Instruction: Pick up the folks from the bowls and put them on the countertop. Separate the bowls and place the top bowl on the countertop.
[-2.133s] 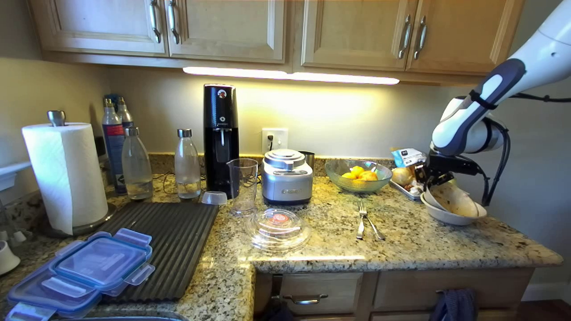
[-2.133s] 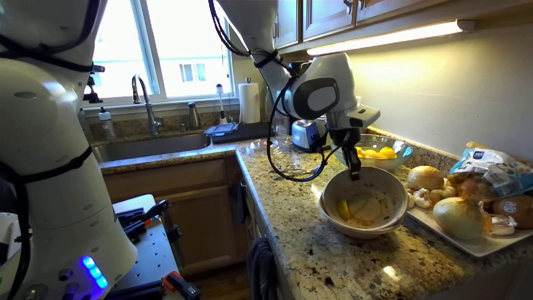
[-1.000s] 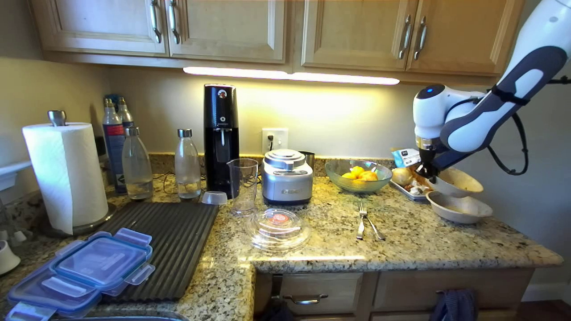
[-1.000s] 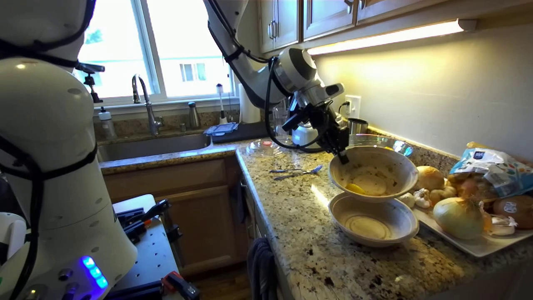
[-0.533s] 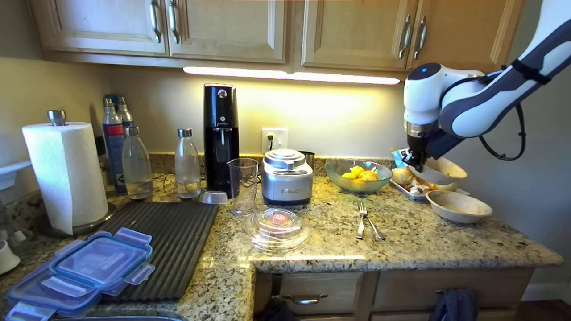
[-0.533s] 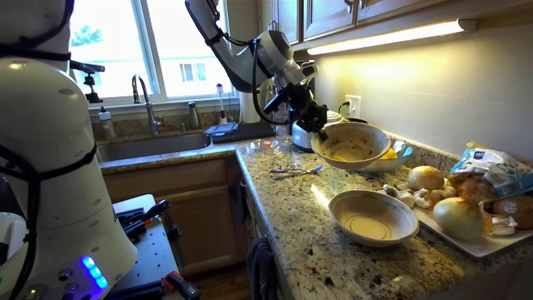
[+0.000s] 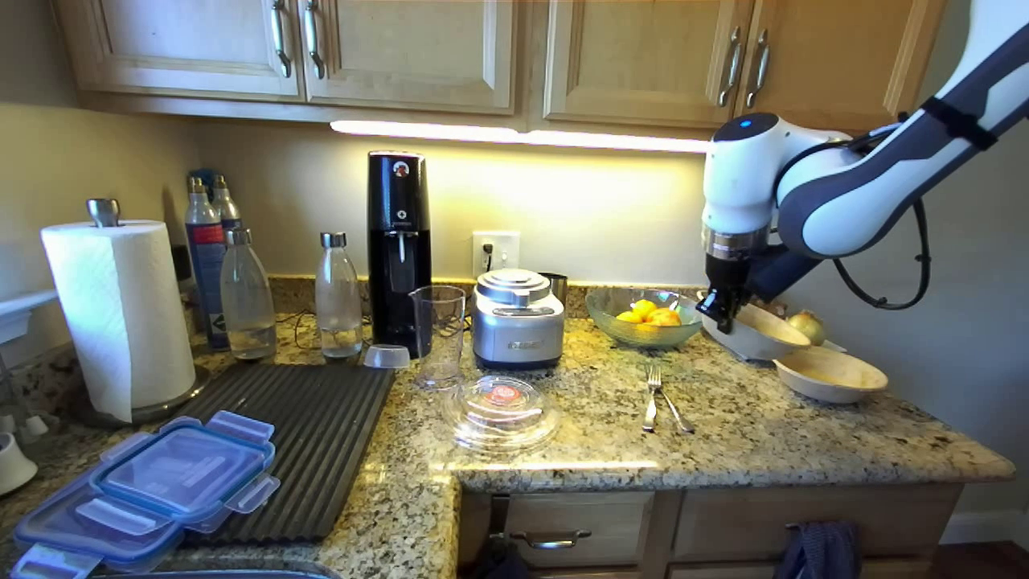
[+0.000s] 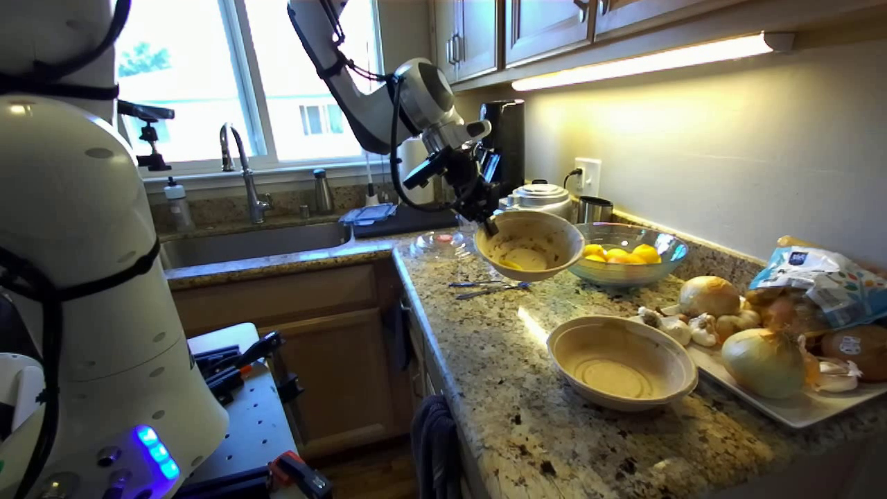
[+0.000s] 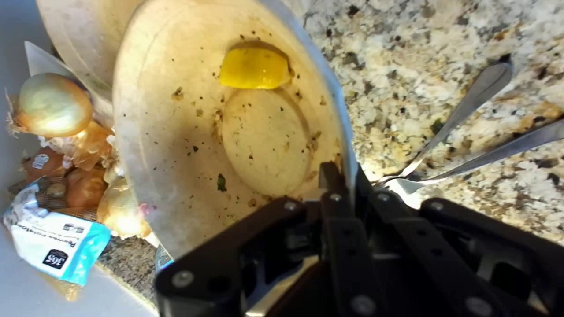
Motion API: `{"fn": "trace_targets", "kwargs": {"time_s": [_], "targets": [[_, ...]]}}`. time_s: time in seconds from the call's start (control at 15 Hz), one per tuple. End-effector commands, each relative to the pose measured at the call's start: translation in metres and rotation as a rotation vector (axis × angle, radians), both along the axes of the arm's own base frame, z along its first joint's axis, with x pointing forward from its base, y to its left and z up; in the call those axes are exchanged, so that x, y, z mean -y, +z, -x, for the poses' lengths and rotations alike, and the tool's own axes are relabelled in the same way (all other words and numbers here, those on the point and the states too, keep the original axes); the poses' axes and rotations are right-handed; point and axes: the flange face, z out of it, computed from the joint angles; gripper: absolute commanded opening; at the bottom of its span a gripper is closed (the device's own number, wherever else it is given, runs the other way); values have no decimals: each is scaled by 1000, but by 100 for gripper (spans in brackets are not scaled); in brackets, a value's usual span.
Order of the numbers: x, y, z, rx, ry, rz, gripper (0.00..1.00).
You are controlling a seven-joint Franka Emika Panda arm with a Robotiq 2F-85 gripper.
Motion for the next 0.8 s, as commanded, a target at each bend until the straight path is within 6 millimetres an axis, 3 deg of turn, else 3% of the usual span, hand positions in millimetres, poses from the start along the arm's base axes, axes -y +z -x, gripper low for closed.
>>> {"fn": "trace_targets", "kwargs": {"time_s": [0.0,0.47,0.73], "targets": [[-4,-21,6,-57,26,-27,7],[2,-88,3,-168,48,-76,7],[-4,-100,-2,-166,79,-110,7]]}}
